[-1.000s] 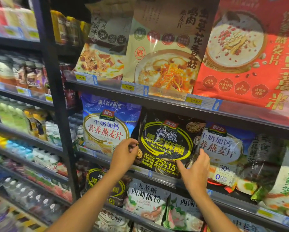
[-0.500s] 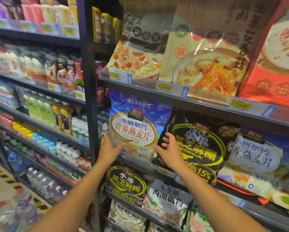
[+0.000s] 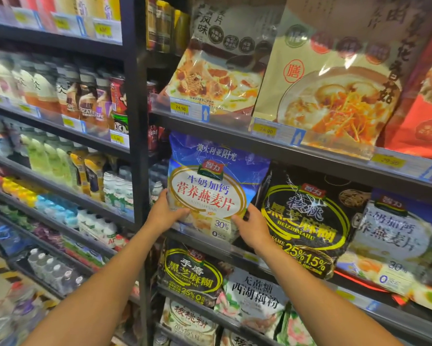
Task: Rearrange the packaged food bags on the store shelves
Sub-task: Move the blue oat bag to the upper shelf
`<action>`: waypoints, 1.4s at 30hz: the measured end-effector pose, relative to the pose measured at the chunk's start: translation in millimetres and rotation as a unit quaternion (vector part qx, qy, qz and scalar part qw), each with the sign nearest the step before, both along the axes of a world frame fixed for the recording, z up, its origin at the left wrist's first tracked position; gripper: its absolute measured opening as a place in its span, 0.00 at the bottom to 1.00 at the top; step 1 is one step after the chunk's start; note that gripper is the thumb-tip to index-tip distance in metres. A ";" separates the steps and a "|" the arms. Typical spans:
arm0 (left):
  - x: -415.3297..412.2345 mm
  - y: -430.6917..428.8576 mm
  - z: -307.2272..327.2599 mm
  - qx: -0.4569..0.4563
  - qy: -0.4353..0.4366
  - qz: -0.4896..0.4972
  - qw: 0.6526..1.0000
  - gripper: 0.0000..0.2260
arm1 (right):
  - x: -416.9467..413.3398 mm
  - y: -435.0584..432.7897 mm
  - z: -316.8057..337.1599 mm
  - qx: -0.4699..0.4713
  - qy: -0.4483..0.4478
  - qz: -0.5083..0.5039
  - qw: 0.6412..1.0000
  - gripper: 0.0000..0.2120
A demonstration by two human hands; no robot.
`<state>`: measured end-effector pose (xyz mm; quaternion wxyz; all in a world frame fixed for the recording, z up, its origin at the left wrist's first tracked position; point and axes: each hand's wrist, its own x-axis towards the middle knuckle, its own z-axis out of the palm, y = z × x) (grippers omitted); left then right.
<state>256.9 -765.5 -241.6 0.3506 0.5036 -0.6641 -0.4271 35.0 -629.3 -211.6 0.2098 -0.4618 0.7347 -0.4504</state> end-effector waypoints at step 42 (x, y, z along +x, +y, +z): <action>-8.2 160.6 -20.4 -0.206 0.006 0.080 0.975 0.42 | -30.6 161.3 -16.3 -0.167 -0.025 0.036 0.985 0.15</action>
